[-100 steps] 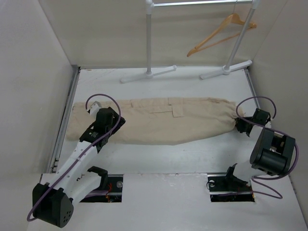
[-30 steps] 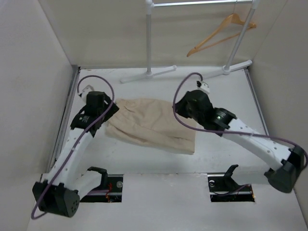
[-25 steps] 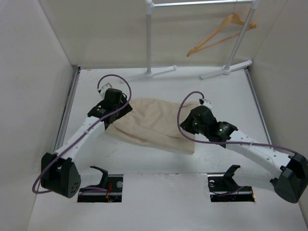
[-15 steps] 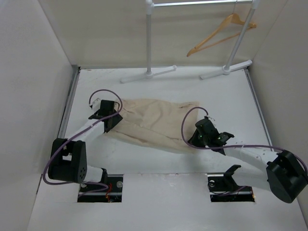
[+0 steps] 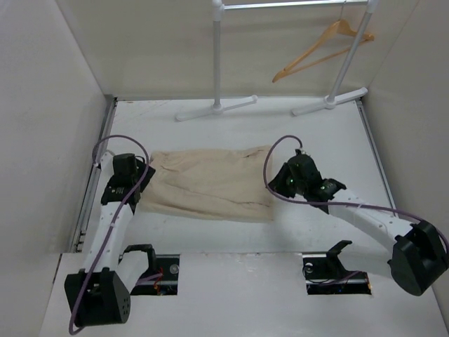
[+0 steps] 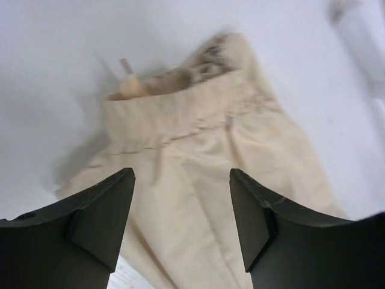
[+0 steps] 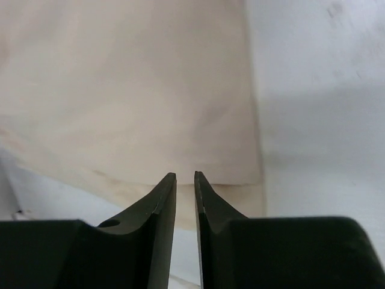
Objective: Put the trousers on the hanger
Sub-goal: Fold the trousers at the center of the board, then pick up the hanger from the clothesline.
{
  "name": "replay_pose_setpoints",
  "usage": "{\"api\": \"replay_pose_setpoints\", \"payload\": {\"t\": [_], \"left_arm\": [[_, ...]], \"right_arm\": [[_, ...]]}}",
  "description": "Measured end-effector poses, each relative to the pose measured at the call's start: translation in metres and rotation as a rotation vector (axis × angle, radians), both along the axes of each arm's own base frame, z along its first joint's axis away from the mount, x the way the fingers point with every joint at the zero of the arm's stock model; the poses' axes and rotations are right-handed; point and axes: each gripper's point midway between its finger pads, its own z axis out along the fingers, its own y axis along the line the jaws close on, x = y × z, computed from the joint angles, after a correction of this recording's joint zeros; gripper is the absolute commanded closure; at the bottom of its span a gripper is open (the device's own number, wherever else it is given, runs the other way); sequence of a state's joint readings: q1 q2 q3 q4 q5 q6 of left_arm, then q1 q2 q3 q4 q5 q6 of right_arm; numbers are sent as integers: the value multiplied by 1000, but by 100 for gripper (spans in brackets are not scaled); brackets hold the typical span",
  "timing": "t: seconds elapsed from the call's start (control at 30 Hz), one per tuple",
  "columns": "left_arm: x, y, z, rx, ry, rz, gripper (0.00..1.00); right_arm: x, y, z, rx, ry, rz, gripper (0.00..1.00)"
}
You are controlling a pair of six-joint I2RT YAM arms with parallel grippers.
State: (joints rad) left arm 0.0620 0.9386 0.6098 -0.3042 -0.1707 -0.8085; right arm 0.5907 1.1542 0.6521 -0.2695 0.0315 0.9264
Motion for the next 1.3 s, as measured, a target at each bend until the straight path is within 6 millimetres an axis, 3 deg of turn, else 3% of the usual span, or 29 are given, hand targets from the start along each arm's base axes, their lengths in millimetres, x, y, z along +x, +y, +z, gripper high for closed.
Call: {"api": "replay_pose_setpoints", "payload": {"t": [0.1, 0.2, 0.3, 0.4, 0.5, 0.7, 0.8, 0.93, 1.07, 1.17, 1.23, 1.27, 1.3], "left_arm": [[16, -24, 41, 5, -94, -78, 38], [34, -67, 62, 0, -124, -200, 38], [55, -108, 57, -3, -107, -297, 38], [69, -129, 25, -1, -43, -336, 38], [78, -121, -9, 3, 20, -305, 39], [72, -51, -61, -10, 104, -114, 39], [68, -34, -68, -39, 99, -65, 39], [63, -27, -54, -74, 48, -56, 37], [58, -28, -13, -80, -61, -63, 37], [55, -35, 22, -80, -142, -89, 37], [53, -44, 40, -81, -175, -118, 38], [52, -51, 46, -82, -184, -138, 39], [50, -59, 51, -85, -189, -162, 41]], "right_arm": [[33, 11, 46, 50, -96, 12, 89], [74, 28, 72, 90, -151, 23, 93], [113, 49, 72, 127, -170, 40, 94], [131, 61, 44, 155, -126, 28, 94], [134, 58, 6, 192, -44, -30, 94], [137, 44, -58, 269, 114, -165, 90], [139, 51, -65, 309, 134, -173, 84], [140, 58, -56, 344, 123, -159, 54], [134, 57, -21, 357, 73, -120, 34], [125, 53, 37, 371, -33, -67, 31], [121, 48, 81, 375, -121, -34, 46], [120, 45, 104, 375, -166, -20, 58], [121, 42, 124, 373, -208, -10, 79]]}}
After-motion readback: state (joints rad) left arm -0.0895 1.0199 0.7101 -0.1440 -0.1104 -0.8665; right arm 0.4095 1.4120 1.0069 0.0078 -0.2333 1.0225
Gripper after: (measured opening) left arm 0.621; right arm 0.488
